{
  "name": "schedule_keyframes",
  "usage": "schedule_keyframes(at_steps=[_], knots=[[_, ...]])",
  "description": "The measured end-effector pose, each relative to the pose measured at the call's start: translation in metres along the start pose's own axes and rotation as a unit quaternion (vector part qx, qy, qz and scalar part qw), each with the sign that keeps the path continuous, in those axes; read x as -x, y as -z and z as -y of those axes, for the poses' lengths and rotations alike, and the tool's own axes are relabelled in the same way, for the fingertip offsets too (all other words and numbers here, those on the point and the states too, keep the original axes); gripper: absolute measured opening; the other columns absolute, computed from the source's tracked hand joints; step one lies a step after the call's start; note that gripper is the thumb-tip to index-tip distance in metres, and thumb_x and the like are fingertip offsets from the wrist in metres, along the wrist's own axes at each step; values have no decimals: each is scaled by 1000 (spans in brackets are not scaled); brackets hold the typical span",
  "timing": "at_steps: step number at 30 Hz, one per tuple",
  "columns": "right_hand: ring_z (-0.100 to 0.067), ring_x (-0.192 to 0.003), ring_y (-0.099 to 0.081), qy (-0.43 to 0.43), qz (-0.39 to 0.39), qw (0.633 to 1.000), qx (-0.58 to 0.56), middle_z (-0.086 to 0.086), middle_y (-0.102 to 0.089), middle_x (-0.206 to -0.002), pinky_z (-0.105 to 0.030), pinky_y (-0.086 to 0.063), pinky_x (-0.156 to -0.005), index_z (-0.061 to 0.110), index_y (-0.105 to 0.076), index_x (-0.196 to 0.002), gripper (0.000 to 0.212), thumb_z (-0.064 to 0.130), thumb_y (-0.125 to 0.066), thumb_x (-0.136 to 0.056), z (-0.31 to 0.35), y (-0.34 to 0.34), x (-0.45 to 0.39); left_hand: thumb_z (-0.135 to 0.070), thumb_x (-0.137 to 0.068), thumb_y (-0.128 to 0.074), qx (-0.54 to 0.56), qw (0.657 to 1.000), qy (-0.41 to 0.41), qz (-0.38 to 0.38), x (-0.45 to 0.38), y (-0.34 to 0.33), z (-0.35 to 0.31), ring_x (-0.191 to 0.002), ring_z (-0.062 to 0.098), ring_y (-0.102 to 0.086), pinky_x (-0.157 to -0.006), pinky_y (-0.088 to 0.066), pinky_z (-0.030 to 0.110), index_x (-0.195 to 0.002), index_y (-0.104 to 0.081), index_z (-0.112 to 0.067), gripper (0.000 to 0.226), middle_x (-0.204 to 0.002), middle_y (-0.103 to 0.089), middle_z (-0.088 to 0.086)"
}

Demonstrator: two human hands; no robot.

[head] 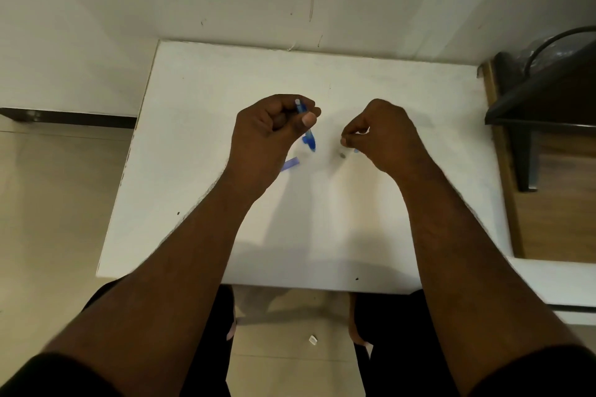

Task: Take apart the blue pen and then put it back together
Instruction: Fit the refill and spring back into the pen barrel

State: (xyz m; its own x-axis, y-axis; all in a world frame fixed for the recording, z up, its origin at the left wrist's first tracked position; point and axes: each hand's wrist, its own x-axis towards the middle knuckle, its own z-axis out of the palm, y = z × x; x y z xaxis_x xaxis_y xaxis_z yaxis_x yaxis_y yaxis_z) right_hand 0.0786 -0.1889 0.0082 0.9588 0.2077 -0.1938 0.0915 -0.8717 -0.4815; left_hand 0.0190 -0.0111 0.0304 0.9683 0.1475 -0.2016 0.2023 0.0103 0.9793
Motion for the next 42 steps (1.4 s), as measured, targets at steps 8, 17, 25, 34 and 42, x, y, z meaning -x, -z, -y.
schedule_keyframes(at_steps=[8, 17, 25, 34, 42], knots=[[-30, -99, -50, 11, 22, 983, 180, -2, -54, -96, -36, -37, -81, 22, -74, -85, 12, 31, -74, -78, 7, -12, 5, -13, -84, -69, -32, 999, 4, 28, 3, -1, 0, -95, 22, -68, -77, -58, 55, -93, -71, -15, 10, -96, -74, 8], [-24, -93, -52, 15, -11, 989, 143, -5, -56, -97, -32, -40, -74, 16, -72, -89, 12, 25, -66, -85, 10, -17, 3, -11, -82, -72, -45, 998, 16, 40, 5, -3, 0, -90, 23, -69, -74, -54, 62, -96, -74, -14, 14, -96, -75, 9], [-10, -45, -46, -9, -58, 891, -451, 2, -64, -63, -21, -36, -44, 14, -67, -82, 12, 3, -71, -79, 24, 18, 10, -10, -82, -72, -32, 999, 16, 30, 4, -4, 1, -85, 10, -69, -85, -58, 42, -103, -73, -10, 21, -95, -75, 6], [-16, -58, -57, 9, -47, 867, -496, -4, -76, -90, -26, -44, -51, 14, -70, -93, 9, 10, -64, -88, 24, 17, 9, -9, -86, -67, -30, 998, 14, 47, 1, -7, 2, -76, 18, -69, -68, -59, 24, -106, -71, -5, 21, -85, -72, 1], [-12, -58, -56, 37, -1, 872, -488, 6, -72, -70, -27, -45, -52, 17, -74, -83, 15, 3, -68, -82, 27, 16, 11, -12, -84, -69, -86, 995, -16, 55, 2, -6, 2, -67, 16, -67, -71, -58, 27, -100, -72, -13, 17, -79, -70, -5]])
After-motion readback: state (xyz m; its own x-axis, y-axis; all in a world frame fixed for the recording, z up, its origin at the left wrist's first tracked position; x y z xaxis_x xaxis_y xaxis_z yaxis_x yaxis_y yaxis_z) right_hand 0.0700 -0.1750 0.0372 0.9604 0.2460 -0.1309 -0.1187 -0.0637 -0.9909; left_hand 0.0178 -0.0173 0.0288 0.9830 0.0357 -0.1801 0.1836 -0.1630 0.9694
